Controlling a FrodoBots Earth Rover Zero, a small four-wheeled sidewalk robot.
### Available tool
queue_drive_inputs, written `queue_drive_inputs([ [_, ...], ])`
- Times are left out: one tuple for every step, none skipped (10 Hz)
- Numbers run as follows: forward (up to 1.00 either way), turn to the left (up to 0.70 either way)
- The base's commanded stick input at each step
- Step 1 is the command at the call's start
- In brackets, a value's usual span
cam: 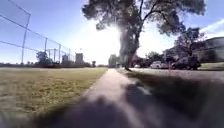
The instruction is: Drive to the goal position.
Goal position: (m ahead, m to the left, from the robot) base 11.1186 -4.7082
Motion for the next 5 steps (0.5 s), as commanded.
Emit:
queue_drive_inputs([
  [1.0, 0.0],
  [1.0, 0.0],
  [1.0, 0.0],
  [1.0, 0.0],
  [1.0, 0.0],
])
